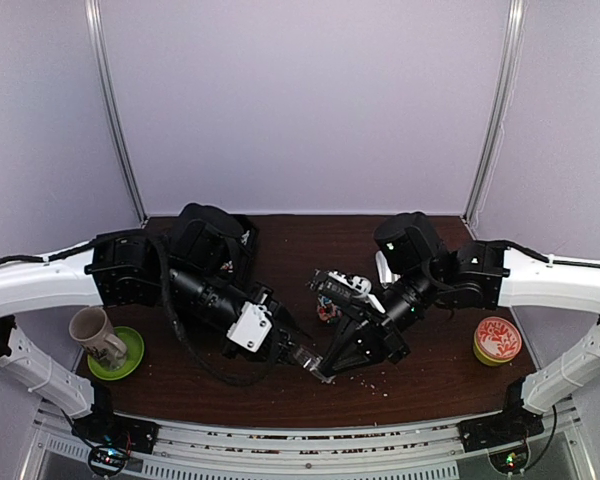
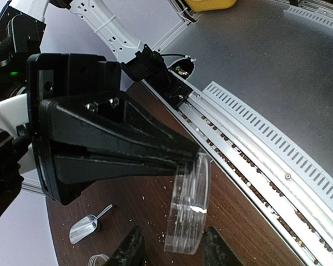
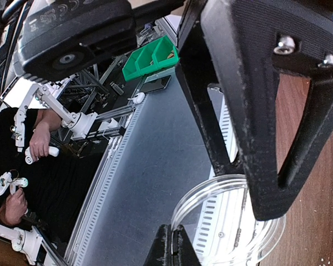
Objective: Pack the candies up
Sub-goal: Pass from the right arm to the left
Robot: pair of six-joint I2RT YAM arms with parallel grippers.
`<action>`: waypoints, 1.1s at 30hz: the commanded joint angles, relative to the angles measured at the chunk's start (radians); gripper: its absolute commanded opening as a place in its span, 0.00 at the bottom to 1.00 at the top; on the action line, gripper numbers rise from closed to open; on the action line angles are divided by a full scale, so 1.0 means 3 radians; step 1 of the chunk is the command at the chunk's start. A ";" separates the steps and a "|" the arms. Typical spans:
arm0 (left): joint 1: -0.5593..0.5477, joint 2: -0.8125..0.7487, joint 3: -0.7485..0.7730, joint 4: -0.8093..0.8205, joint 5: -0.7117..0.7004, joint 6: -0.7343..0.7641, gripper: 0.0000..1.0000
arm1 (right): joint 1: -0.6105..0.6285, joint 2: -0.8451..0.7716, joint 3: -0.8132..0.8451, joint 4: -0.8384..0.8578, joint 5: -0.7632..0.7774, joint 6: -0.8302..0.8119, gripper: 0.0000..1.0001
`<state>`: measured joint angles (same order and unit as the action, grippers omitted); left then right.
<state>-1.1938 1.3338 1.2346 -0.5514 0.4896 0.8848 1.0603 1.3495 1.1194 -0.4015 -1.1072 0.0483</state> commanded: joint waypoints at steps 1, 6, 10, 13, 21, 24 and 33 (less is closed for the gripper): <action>-0.0029 0.0030 0.0107 0.0000 0.0009 0.0026 0.34 | -0.0018 0.0032 0.0080 -0.0031 -0.0071 -0.0076 0.00; -0.0044 0.0053 0.0113 -0.0011 0.0018 0.0014 0.31 | -0.0032 0.0037 0.0078 -0.0046 -0.0071 -0.0084 0.00; -0.0049 0.0059 0.0123 -0.0043 0.0026 0.0015 0.28 | -0.0042 0.0032 0.0078 -0.0049 -0.0073 -0.0084 0.00; -0.0059 0.0059 0.0123 -0.0051 0.0022 0.0012 0.27 | -0.0047 0.0025 0.0079 -0.0042 -0.0070 -0.0077 0.00; -0.0080 0.0064 0.0118 -0.0054 -0.0015 -0.0017 0.16 | -0.0052 0.0032 0.0083 -0.0030 -0.0076 -0.0064 0.00; -0.0085 0.0067 0.0123 -0.0051 -0.0032 -0.0027 0.14 | -0.0057 0.0036 0.0082 -0.0035 -0.0070 -0.0064 0.00; -0.0086 0.0106 0.0179 -0.0049 -0.0060 -0.0252 0.11 | -0.0128 -0.0008 0.0098 -0.0202 0.0084 -0.0127 0.21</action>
<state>-1.2129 1.3525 1.2503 -0.5793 0.4744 0.8646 1.0420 1.3579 1.1221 -0.4309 -1.1152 0.0261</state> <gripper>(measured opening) 0.159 0.137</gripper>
